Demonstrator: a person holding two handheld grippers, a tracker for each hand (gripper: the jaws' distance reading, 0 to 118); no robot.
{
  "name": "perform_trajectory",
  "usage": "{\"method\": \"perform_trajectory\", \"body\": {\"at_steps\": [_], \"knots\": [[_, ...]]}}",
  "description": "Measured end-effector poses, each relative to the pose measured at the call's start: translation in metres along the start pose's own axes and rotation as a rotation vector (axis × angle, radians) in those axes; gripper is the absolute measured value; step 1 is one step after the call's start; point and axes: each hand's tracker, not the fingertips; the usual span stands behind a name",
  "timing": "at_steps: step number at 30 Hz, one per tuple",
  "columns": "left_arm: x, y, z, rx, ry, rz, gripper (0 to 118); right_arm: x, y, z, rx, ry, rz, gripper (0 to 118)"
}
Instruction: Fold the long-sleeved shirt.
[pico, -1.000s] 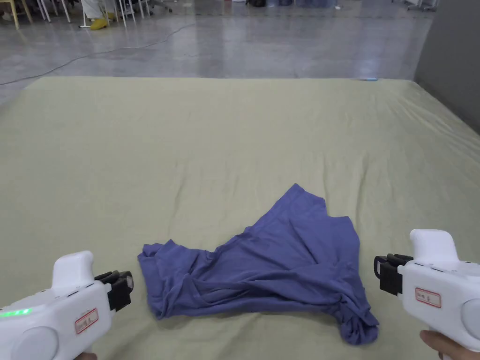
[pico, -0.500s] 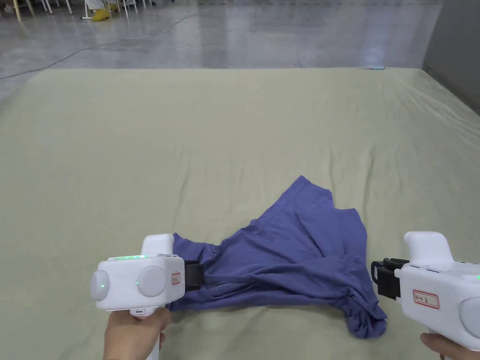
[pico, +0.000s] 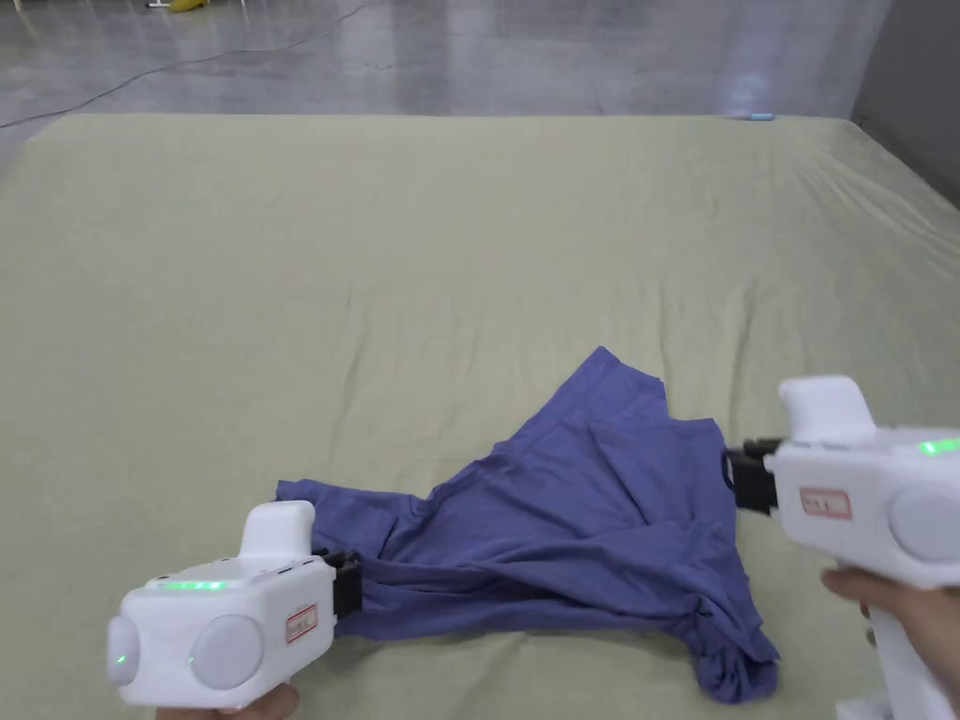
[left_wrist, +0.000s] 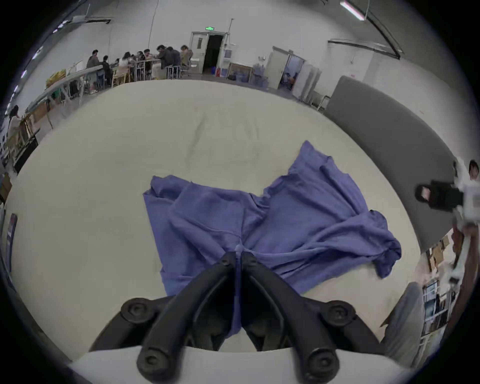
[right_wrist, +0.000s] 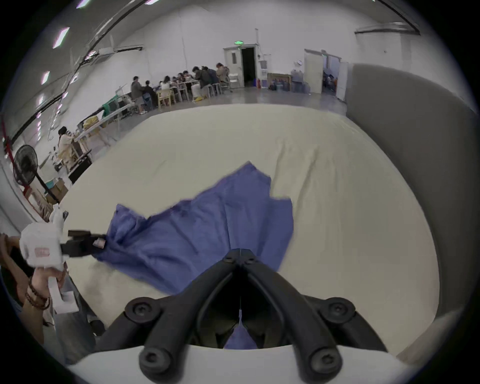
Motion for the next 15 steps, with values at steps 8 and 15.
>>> {"method": "perform_trajectory", "body": {"at_steps": [8,15], "knots": [[0.001,0.008,0.014,0.048,-0.046,0.064,1,0.009,0.144,-0.178,-0.141,0.113,0.133,66],[-0.004,0.007,0.007,0.047,-0.036,0.115,1,0.022,0.152,-0.306,-0.409,0.01,0.209,95]]}}
